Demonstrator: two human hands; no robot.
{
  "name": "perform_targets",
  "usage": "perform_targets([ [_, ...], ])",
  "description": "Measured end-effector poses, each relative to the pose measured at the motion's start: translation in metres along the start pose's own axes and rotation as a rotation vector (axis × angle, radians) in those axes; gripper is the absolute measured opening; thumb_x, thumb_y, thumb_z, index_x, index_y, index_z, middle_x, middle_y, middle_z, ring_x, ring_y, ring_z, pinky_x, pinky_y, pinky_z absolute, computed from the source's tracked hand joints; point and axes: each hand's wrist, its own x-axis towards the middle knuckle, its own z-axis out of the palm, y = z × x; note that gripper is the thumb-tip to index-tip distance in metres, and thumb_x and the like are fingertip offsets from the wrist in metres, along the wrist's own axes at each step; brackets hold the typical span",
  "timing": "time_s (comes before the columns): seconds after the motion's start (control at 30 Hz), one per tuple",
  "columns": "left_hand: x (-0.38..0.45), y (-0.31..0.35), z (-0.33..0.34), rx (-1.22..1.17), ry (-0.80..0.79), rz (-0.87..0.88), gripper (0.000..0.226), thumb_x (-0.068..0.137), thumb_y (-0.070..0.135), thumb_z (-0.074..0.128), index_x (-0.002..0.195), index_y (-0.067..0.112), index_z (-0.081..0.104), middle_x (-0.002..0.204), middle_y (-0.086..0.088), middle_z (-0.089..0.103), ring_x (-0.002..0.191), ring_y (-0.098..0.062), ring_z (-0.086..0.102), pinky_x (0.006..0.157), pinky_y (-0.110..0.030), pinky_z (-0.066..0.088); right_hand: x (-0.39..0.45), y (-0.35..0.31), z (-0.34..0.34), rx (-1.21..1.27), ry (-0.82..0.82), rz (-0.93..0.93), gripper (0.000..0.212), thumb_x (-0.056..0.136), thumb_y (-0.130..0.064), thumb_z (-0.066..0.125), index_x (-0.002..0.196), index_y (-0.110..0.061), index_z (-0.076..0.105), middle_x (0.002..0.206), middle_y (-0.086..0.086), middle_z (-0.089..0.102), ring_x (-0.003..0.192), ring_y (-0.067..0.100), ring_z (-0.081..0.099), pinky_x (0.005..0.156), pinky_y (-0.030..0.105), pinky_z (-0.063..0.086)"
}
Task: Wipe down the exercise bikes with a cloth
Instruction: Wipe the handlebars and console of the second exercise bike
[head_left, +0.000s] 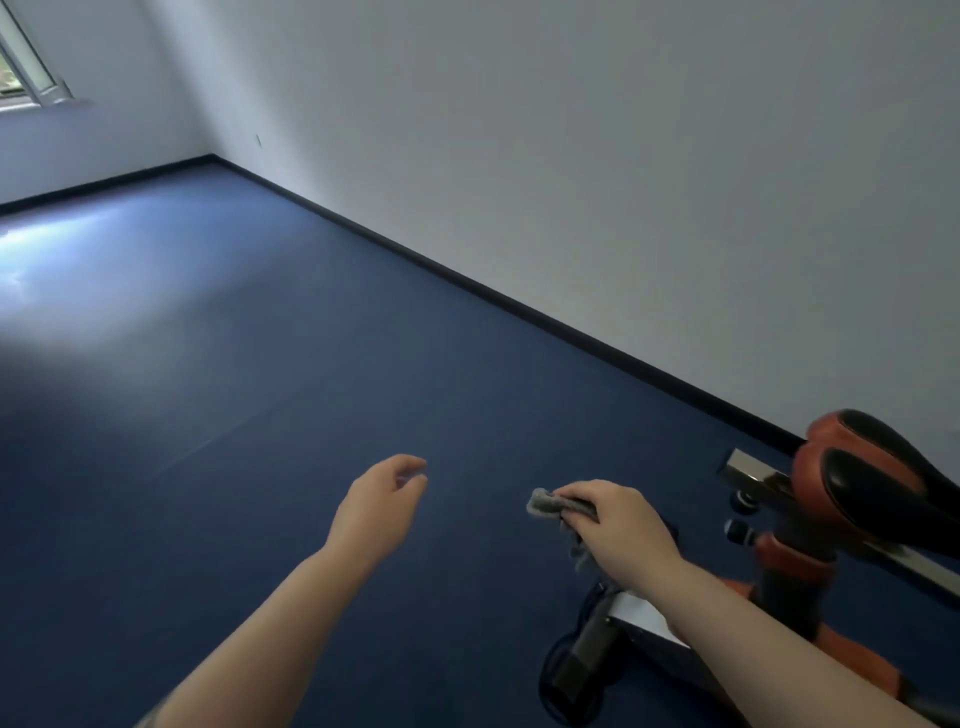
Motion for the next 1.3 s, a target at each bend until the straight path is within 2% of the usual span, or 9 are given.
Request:
perform_targets([
  [0.07,0.027,0.01,0.002,-0.037,-0.027,0.011,0.029,0.093,0.029,0.051,0.119,0.029,0.062,0.115,0.013,0.063,0.104,-0.008,0.057,0.085,-0.026,0.041,0.025,-0.011,0.001,-0.003,-0.02,0.0,0.018,0.092,-0.024,0.054,0.098,-0.033,0.069,0.084,-0.013,0.067,0.076,0.007,0.063,0.071,0.036,0.056],
  [0.23,0.103,0.031,0.017,-0.036,-0.114,0.045,0.031,0.093,0.029,0.051,0.122,0.028,0.06,0.117,0.012,0.062,0.106,-0.008,0.057,0.088,-0.027,0.044,0.095,-0.025,-0.008,0.006,-0.003,0.028,0.018,0.093,-0.023,0.053,0.095,-0.032,0.069,0.081,-0.011,0.067,0.069,0.007,0.064,0.068,0.037,0.057],
  [0.43,0.23,0.067,0.031,0.032,-0.276,0.161,0.032,0.093,0.028,0.05,0.124,0.026,0.06,0.12,0.012,0.062,0.109,-0.009,0.056,0.093,-0.032,0.047,0.197,-0.02,-0.026,0.031,0.175,0.169,0.018,0.092,-0.022,0.054,0.095,-0.032,0.069,0.082,-0.013,0.067,0.068,0.006,0.065,0.065,0.033,0.056],
  [0.57,0.307,0.102,0.034,0.087,-0.363,0.247,0.031,0.094,0.028,0.049,0.123,0.028,0.059,0.12,0.013,0.061,0.109,-0.008,0.056,0.09,-0.032,0.049,0.246,-0.014,-0.039,0.048,0.299,0.27,0.019,0.091,-0.026,0.057,0.107,-0.03,0.066,0.098,-0.011,0.066,0.09,0.008,0.061,0.075,0.024,0.049],
  [0.67,0.356,0.137,0.052,0.117,-0.424,0.357,0.03,0.093,0.026,0.049,0.121,0.028,0.061,0.12,0.01,0.062,0.107,-0.009,0.057,0.09,-0.032,0.049,0.271,-0.009,-0.05,0.068,0.381,0.358,0.033,0.091,-0.029,0.059,0.123,-0.029,0.058,0.117,-0.009,0.062,0.106,0.011,0.057,0.088,0.026,0.046],
  [0.73,0.369,0.159,0.074,0.127,-0.496,0.41,0.029,0.092,0.025,0.05,0.119,0.027,0.062,0.119,0.008,0.064,0.105,-0.011,0.058,0.091,-0.033,0.049,0.278,-0.001,-0.059,0.074,0.452,0.437,0.039,0.09,-0.029,0.061,0.128,-0.028,0.054,0.123,-0.008,0.06,0.112,0.013,0.056,0.091,0.028,0.046],
  [0.97,0.389,0.218,0.158,0.168,-0.786,0.571,0.028,0.091,0.027,0.051,0.114,0.029,0.065,0.117,0.01,0.066,0.099,-0.006,0.058,0.081,-0.023,0.043,0.288,0.043,-0.101,0.048,0.625,0.634,0.013,0.086,-0.029,0.065,0.099,-0.03,0.061,0.095,-0.012,0.062,0.084,0.009,0.056,0.061,0.02,0.038],
  [1.17,0.425,0.281,0.225,0.239,-0.868,0.699,0.026,0.092,0.029,0.05,0.113,0.032,0.064,0.117,0.01,0.066,0.099,-0.007,0.059,0.081,-0.026,0.047,0.309,0.1,-0.14,0.08,0.709,0.705,0.011,0.087,-0.029,0.064,0.098,-0.03,0.062,0.093,-0.012,0.063,0.081,0.007,0.058,0.059,0.017,0.042],
  [1.3,0.444,0.337,0.278,0.289,-0.925,0.761,0.028,0.092,0.031,0.048,0.116,0.032,0.063,0.122,0.013,0.063,0.106,-0.007,0.058,0.082,-0.027,0.048,0.319,0.149,-0.182,0.154,0.789,0.791,0.008,0.088,-0.029,0.063,0.096,-0.03,0.062,0.089,-0.012,0.064,0.079,0.007,0.061,0.067,0.031,0.053],
])
